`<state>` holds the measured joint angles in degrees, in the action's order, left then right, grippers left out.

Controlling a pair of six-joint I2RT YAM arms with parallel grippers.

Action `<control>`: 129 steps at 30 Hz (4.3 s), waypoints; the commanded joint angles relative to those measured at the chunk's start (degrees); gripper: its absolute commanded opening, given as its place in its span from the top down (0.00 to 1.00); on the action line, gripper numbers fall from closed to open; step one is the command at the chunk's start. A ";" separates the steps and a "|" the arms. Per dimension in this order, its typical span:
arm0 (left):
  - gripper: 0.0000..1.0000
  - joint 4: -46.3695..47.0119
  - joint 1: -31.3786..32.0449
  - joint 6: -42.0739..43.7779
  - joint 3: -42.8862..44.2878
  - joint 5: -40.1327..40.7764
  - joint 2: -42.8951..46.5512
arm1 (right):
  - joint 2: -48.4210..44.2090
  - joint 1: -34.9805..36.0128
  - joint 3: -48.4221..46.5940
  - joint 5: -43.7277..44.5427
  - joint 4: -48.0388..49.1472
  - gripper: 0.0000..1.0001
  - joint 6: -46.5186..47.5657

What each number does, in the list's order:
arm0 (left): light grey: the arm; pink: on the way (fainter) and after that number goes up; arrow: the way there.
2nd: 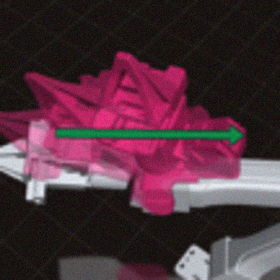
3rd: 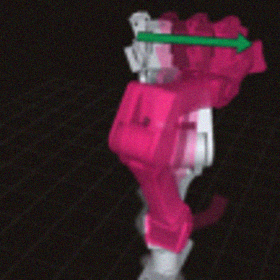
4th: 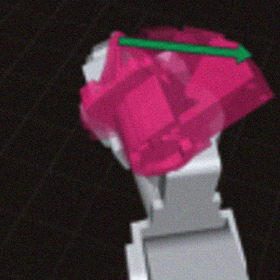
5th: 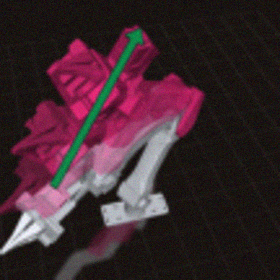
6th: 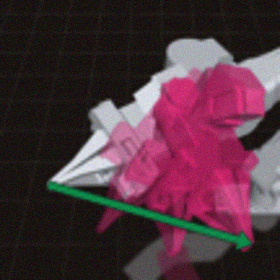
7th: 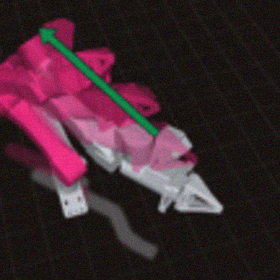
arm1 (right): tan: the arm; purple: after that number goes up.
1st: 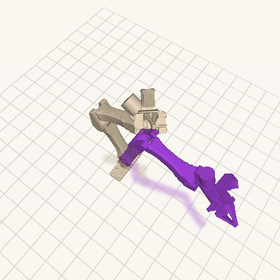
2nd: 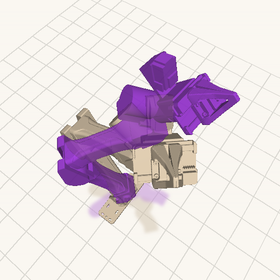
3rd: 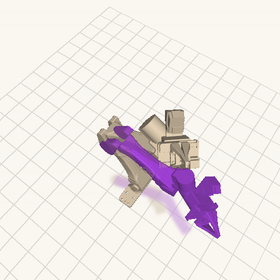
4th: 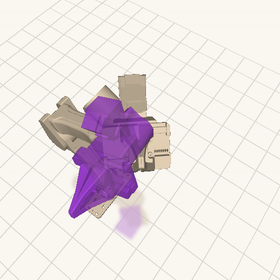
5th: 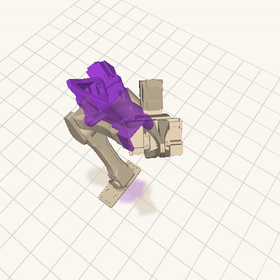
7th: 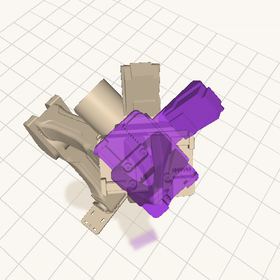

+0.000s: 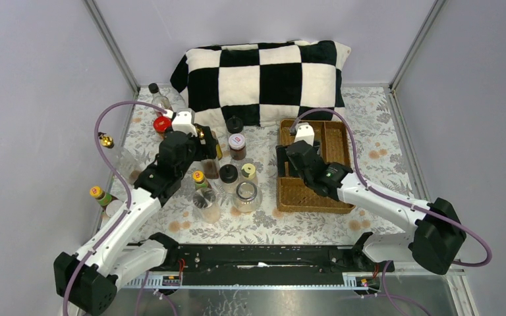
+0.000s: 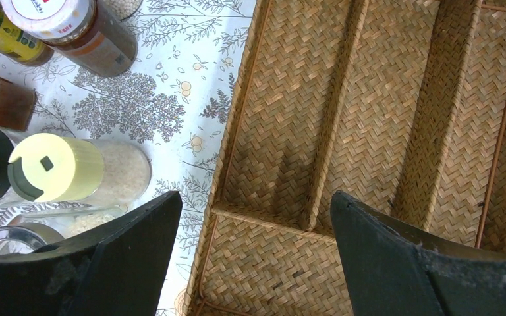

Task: Organize the condiment bottles
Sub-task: Pick up the bottle from the center of the board, then place the bottle in the storage box.

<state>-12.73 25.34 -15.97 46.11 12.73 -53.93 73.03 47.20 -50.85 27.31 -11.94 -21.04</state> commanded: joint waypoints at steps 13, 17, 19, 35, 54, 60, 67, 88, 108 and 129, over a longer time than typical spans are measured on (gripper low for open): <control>0.24 18.58 0.38 0.40 -7.27 7.42 -2.17 | 1.14 -0.35 3.52 -2.62 4.30 0.10 1.79; 0.23 24.12 0.41 0.33 -11.24 6.28 -2.99 | 1.40 -0.39 4.11 -2.83 4.51 0.10 1.79; 0.24 26.42 0.36 0.39 -12.73 5.72 -3.13 | 1.64 -0.38 4.45 -2.95 4.64 0.10 1.75; 0.80 26.96 0.41 2.27 -12.28 4.60 -2.87 | 4.29 -0.42 6.53 -6.02 6.68 0.11 0.31; 0.89 20.20 0.41 4.41 -0.94 4.88 -1.17 | 4.54 -0.38 3.89 -5.81 4.90 0.11 1.43; 0.89 16.05 0.38 4.02 5.31 2.66 -2.70 | 2.38 -0.35 1.98 -5.09 2.37 0.12 1.70; 0.89 12.82 0.41 4.02 13.80 -1.11 -6.06 | -1.64 -0.35 -3.56 -3.53 -3.49 0.12 2.37; 0.89 18.71 12.15 5.73 32.81 -3.43 -30.85 | -13.45 -1.83 -20.65 7.50 -22.09 0.09 2.71; 0.91 24.39 17.96 5.66 50.43 -1.84 -52.46 | -16.18 -5.24 -17.73 5.98 -21.12 0.08 4.60; 0.92 36.96 17.63 2.58 53.44 11.27 -66.25 | -14.36 -7.79 -11.59 -0.10 -15.89 0.08 5.11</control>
<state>11.20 43.29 -12.71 96.62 19.44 -119.77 58.28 39.99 -63.53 29.58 -30.85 -16.45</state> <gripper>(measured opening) 0.603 0.918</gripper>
